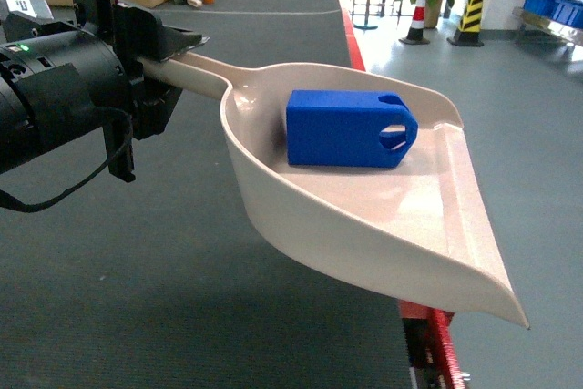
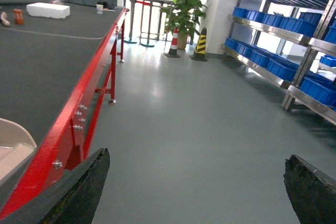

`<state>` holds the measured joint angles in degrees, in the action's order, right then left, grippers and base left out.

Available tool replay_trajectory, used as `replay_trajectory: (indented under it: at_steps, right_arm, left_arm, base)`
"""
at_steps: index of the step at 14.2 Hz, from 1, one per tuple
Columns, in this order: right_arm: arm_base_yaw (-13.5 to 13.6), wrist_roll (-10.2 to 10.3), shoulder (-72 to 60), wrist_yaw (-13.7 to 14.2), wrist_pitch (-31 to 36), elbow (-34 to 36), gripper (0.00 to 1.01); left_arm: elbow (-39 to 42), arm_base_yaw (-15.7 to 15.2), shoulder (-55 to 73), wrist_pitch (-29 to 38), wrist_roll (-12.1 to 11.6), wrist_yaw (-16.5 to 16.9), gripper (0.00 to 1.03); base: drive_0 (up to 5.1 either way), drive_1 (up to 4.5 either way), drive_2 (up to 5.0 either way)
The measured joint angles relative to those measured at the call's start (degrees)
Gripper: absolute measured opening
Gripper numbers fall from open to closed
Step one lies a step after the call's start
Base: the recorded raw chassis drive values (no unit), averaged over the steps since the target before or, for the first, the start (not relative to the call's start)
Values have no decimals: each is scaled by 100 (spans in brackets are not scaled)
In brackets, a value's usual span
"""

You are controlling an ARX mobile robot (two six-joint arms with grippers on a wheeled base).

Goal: Place part in tray to right shelf

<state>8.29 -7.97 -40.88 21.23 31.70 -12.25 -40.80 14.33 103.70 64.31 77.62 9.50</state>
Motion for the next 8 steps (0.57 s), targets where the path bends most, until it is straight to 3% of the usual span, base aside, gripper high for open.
replay_trajectory:
  at_steps: [8]
  right_arm:
    - [-4,0,7,0,-2,0,98]
  left_arm:
    - [0,2,0,-15,-4,0,12]
  base:
    - [503,-234,-234]
